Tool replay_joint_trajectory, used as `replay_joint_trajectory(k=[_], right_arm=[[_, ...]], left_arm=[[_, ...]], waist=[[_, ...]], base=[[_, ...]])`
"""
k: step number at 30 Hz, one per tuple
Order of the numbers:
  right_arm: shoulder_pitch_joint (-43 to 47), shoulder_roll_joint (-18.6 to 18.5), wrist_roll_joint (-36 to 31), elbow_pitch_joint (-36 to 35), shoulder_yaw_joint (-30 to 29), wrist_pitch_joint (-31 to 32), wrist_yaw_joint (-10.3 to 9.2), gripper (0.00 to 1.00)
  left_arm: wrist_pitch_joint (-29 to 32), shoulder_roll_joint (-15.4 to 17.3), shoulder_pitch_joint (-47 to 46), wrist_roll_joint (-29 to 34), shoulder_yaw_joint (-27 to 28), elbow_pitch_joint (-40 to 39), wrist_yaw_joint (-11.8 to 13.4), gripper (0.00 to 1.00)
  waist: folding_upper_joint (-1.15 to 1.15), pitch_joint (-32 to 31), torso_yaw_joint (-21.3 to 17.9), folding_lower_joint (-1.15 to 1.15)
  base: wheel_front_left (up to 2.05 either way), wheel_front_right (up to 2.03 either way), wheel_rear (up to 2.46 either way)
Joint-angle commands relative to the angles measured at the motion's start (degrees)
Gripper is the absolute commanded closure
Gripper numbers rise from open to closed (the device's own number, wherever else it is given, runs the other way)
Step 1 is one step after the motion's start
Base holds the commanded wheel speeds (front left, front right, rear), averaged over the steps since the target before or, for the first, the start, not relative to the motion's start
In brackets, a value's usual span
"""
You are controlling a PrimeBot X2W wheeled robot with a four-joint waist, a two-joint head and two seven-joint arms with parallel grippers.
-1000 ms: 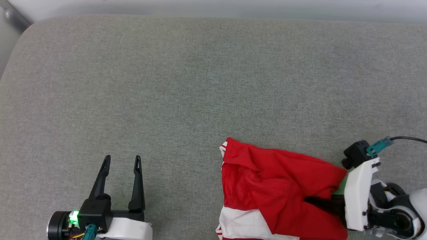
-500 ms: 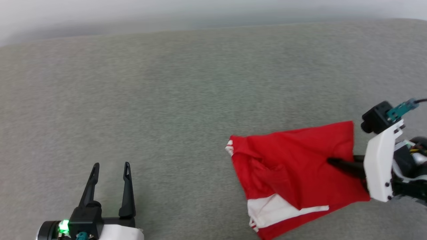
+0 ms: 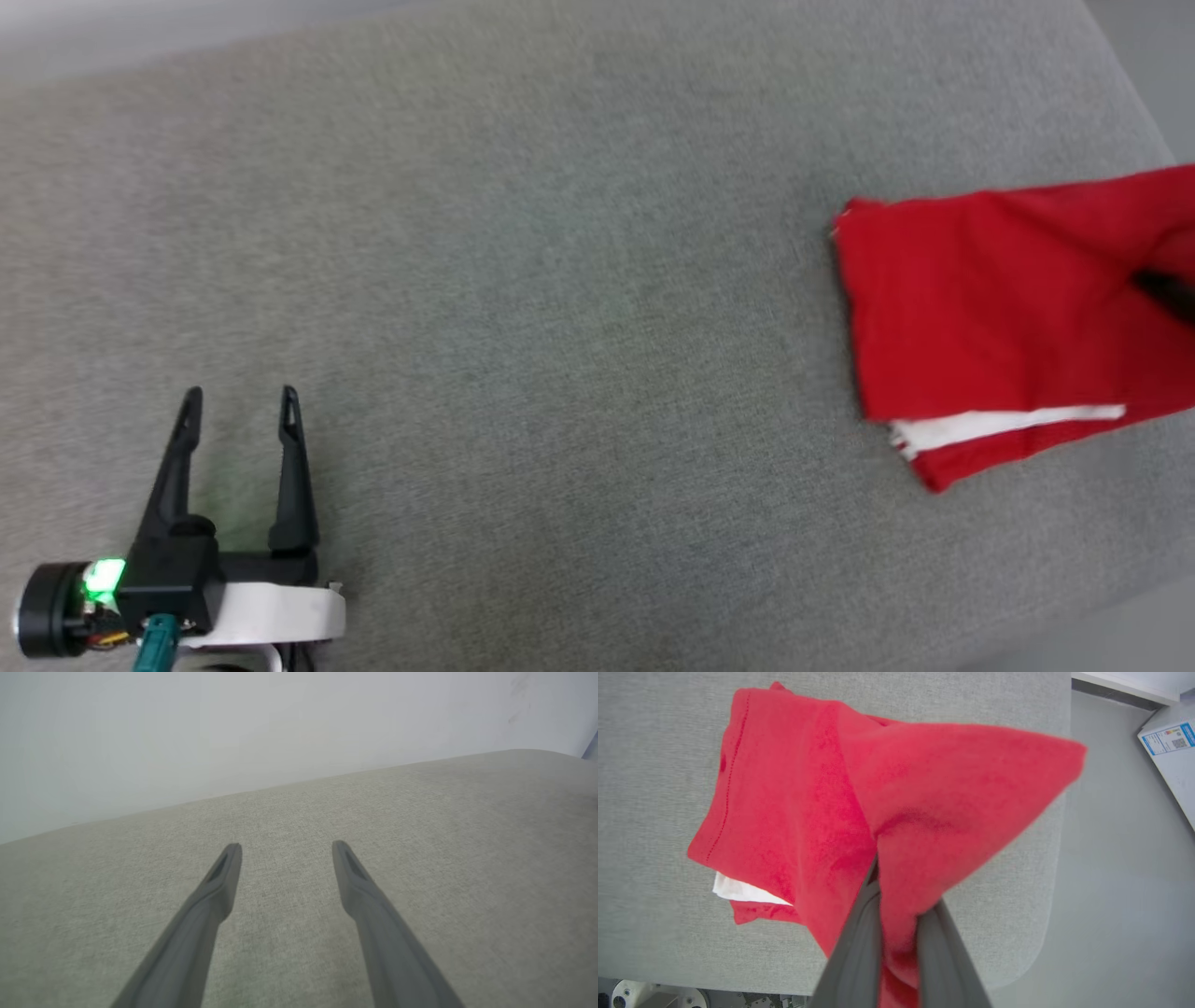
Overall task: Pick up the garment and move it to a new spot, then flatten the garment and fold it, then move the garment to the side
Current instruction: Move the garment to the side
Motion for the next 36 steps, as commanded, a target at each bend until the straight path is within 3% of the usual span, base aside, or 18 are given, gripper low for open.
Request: replay_joint_trajectory(k=[1, 11, 16, 17, 18, 22, 28, 32, 36], right_arm=[[-1.5, -0.9, -0.8, 1.5, -1.2, -0.5, -0.08, 1.00], [-5.2, -1.6, -6.5, 10.4, -11.0, -2.6, -0.08, 1.00], [-5.5, 3.3, -13.4, 16.0, -15.5, -5.0, -0.08, 1.00], [-5.5, 3.7, -14.3, 16.6, -15.8, -5.4, -0.08, 0.59], [-5.4, 4.0, -15.4, 17.2, -16.2, -5.9, -0.08, 0.00], [-4.2, 4.4, -19.6, 18.9, -17.1, -8.3, -0.08, 0.00], [-2.3, 3.8, -27.4, 17.9, -19.5, -17.4, -0.09, 0.00], [-1.2, 5.5, -32.9, 15.6, -22.9, -26.4, -0.08, 0.00], [0.8, 10.0, -38.7, 13.1, -27.3, -36.1, -0.08, 0.00]], left_arm=[[-0.1, 0.7, -1.1, 0.3, 0.2, -0.8, 0.0, 0.00], [-0.1, 2.9, -4.6, 0.5, 1.0, -4.6, 0.0, 0.00], [0.1, 2.5, -5.8, 0.5, -0.2, -6.4, 0.9, 0.00], [0.1, 2.4, -5.7, 0.3, -0.4, -6.5, 1.1, 0.00], [0.1, 2.2, -5.5, 0.2, -0.6, -6.4, 1.2, 0.00], [0.0, 0.8, -4.4, -0.1, -1.4, -6.0, 1.7, 0.00], [-0.1, -0.9, -2.1, -1.0, -2.2, -4.5, 2.5, 0.00], [-0.1, -1.7, -0.3, -1.2, -2.5, -3.7, 2.8, 0.00], [-0.1, -2.4, 1.3, -1.6, -2.6, -2.9, 3.2, 0.00]], waist=[[0.00, 3.9, -2.5, -0.01], [0.00, 11.8, -1.9, -0.01], [0.00, 13.3, 0.3, -0.01], [0.00, 12.8, 0.6, -0.01], [0.00, 12.2, 1.0, -0.01], [0.00, 8.5, 2.5, -0.01], [0.00, 1.2, 5.6, -0.01], [0.00, -2.7, 8.0, -0.01], [0.00, -5.9, 10.2, -0.01]], base=[[0.00, 0.00, 0.00], [0.00, 0.00, 0.00], [0.00, 0.00, 0.00], [0.00, 0.00, 0.00], [0.00, 0.00, 0.00], [0.00, 0.00, 0.00], [0.00, 0.00, 0.00], [0.00, 0.00, 0.00], [0.00, 0.00, 0.00]])
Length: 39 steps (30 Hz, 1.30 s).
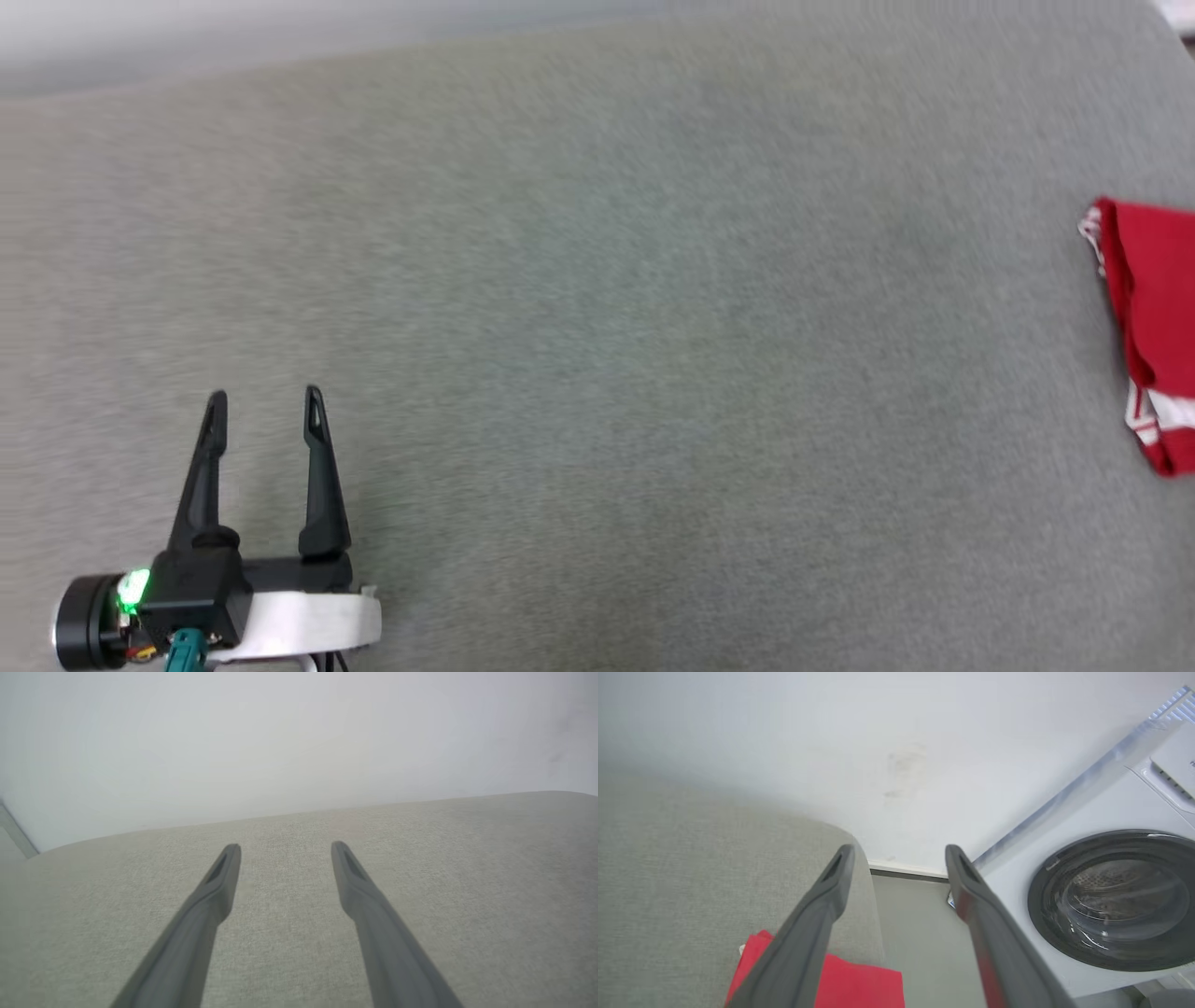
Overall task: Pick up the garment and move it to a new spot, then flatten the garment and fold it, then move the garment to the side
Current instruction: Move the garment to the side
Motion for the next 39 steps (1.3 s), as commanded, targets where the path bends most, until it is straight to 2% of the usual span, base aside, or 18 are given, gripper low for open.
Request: replay_joint_trajectory(k=[1, 5, 10, 17, 23, 30, 39], right_arm=[[1.8, 2.9, -2.1, -1.3, -1.6, -3.7, -0.06, 0.00], [4.8, 9.0, -6.7, -4.7, -4.1, -11.3, -0.06, 0.00], [9.5, 16.3, -8.5, -9.0, -3.5, -18.5, -0.06, 0.00], [19.2, 26.0, -8.8, -14.8, -2.2, -22.4, -0.06, 0.00], [28.6, 32.4, -7.3, -17.7, -2.9, -23.4, -0.06, 0.00], [37.5, 36.1, -5.3, -19.0, -2.9, -23.4, -0.06, 0.00], [45.4, 38.5, -4.7, -22.5, -3.7, -23.4, -0.06, 0.00]], left_arm=[[-0.1, -0.3, 1.1, -0.2, 0.2, 0.4, 0.3, 0.00], [-0.1, -0.8, 2.5, -0.6, 0.3, 1.8, 0.3, 0.00], [-0.1, -1.1, 3.9, -0.7, 0.5, 3.7, 0.3, 0.00], [-0.1, -1.4, 5.7, -1.0, 0.2, 5.8, -0.1, 0.00], [-0.1, -1.6, 6.9, -0.7, -0.7, 7.1, -0.9, 0.00], [-0.1, -1.8, 8.4, -0.5, -1.4, 8.4, -1.5, 0.00], [-0.1, -1.9, 10.2, -0.7, -2.1, 9.5, -2.4, 0.00]], waist=[[0.00, -3.9, 3.3, 0.00], [0.00, -6.7, 5.2, 0.00], [0.00, -9.5, 6.8, 0.00], [0.00, -13.1, 8.6, 0.00], [0.00, -15.3, 10.1, 0.00], [0.00, -17.7, 11.0, 0.00], [0.00, -20.2, 11.6, 0.00]], base=[[0.00, 0.00, 0.00], [0.00, 0.00, 0.00], [0.00, 0.00, 0.00], [0.00, 0.00, 0.00], [0.00, 0.00, 0.00], [0.00, 0.00, 0.00], [0.00, 0.00, 0.00]])
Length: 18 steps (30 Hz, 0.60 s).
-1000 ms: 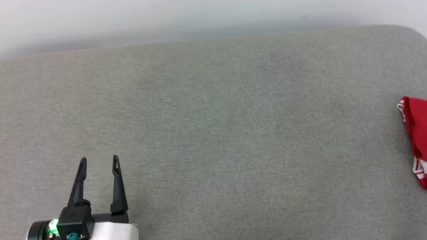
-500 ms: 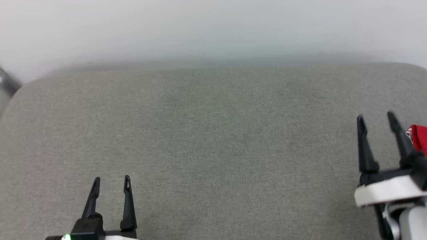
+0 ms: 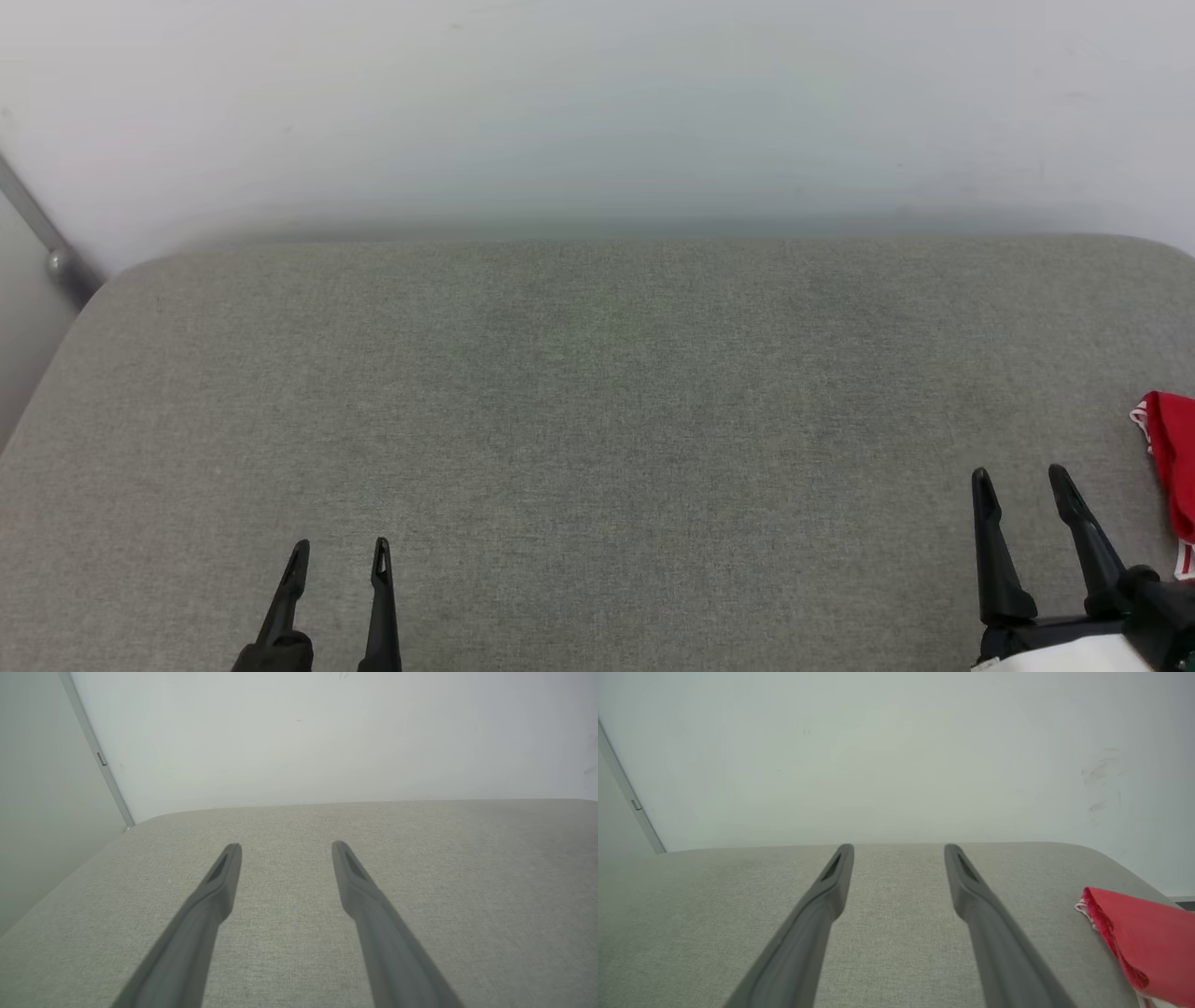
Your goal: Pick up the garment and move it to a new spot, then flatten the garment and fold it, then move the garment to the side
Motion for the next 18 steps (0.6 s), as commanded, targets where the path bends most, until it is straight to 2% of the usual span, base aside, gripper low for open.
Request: replay_joint_trajectory(k=[1, 18], right_arm=[[1.8, 0.5, 0.3, -0.9, -0.2, -0.1, -0.07, 0.00], [7.0, 1.1, 3.3, -1.6, 0.2, -0.1, -0.07, 0.00]], left_arm=[[-0.1, -0.1, 0.9, 0.0, -0.2, 0.2, -0.3, 0.00], [-0.1, -0.2, 1.4, -0.4, -0.9, 1.0, -0.7, 0.00]], waist=[[0.00, -0.7, 0.2, 0.01], [0.00, -2.3, 0.7, 0.01]], base=[[0.00, 0.00, 0.00], [0.00, 0.00, 0.00]])
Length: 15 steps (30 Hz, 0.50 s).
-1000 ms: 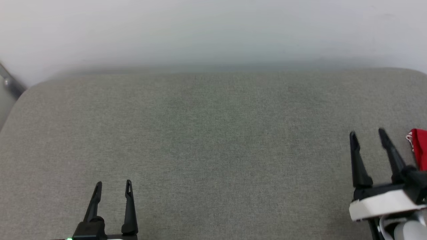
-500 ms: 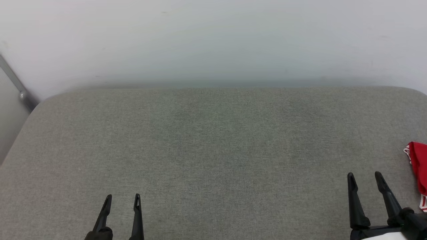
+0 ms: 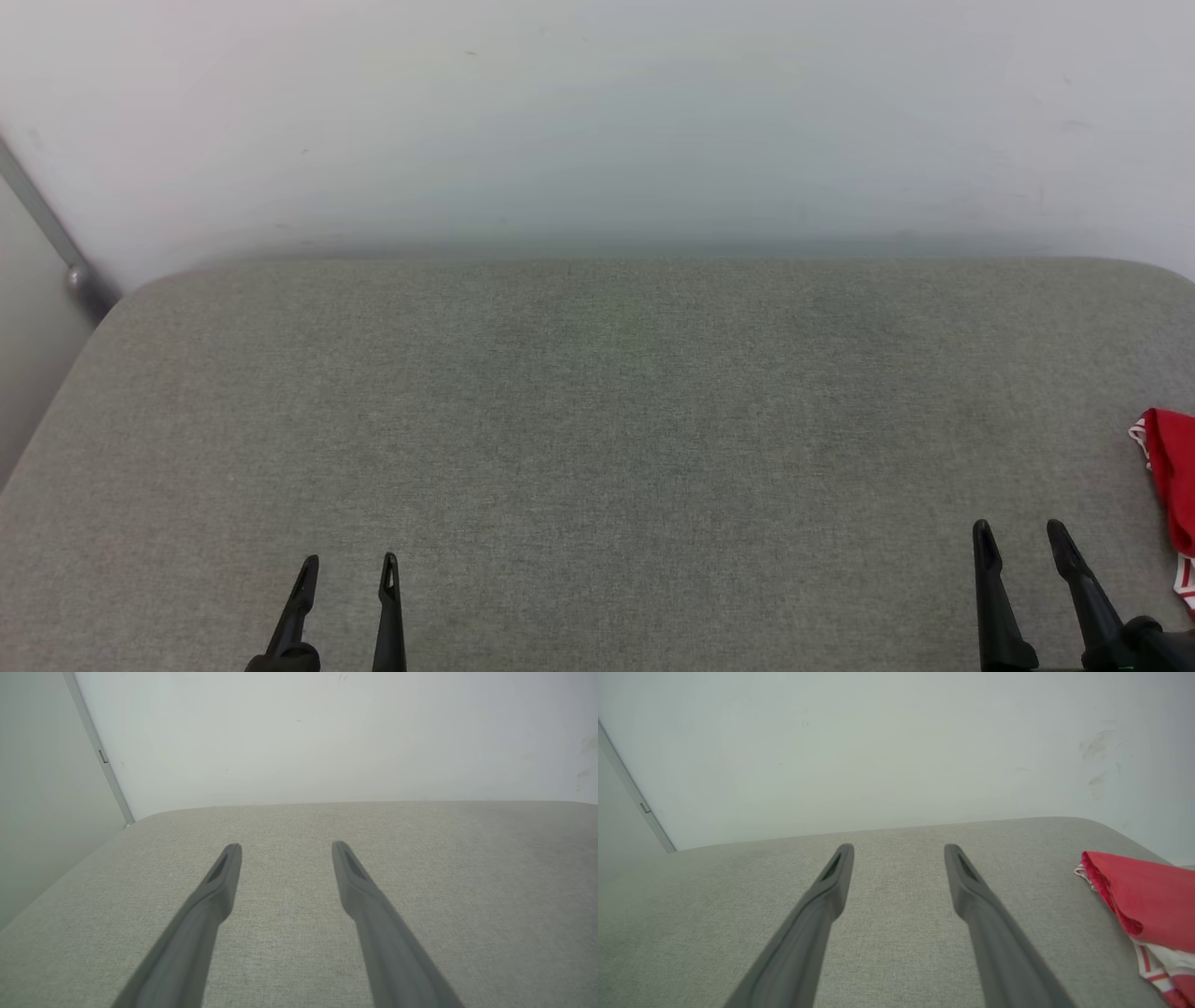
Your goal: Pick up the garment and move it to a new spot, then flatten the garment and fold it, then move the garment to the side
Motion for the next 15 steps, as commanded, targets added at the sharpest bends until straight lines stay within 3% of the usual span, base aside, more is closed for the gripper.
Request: replay_joint_trajectory(k=[1, 6, 7, 10, 15], right_arm=[[0.5, 0.3, 0.3, -0.2, 0.0, -0.1, -0.07, 0.00], [0.5, 0.3, 0.4, 0.1, 0.2, -0.1, -0.07, 0.00], [0.0, 0.0, 0.4, 0.2, 0.3, 0.0, 0.00, 1.00], [0.1, 0.0, 0.8, 1.8, 0.4, 0.1, 0.01, 1.00], [-1.0, -0.2, 6.8, 2.4, 0.6, 1.2, 0.01, 1.00]], left_arm=[[-0.1, -0.1, 0.4, 0.0, 0.0, 0.0, -0.2, 0.00], [-0.1, -0.1, 0.1, -0.4, 0.3, -0.1, -0.3, 0.00], [0.0, 0.0, 0.0, -0.2, 0.3, 0.0, -0.1, 1.00], [0.1, 0.0, 0.2, -0.4, 0.2, 1.7, -0.1, 1.00], [1.2, 0.2, -0.9, -7.1, 0.3, 2.1, -0.6, 1.00]], waist=[[0.00, 0.0, 0.0, 0.01], [0.00, -0.1, 0.2, 0.01], [0.00, -0.1, 0.2, 0.01], [0.00, -0.1, 0.2, 0.01], [0.00, 0.1, 0.1, 0.01]], base=[[0.00, 0.00, 0.00], [0.00, 0.00, 0.00], [0.00, 0.00, 0.00], [0.00, 0.00, 0.00], [0.00, 0.00, 0.00]])
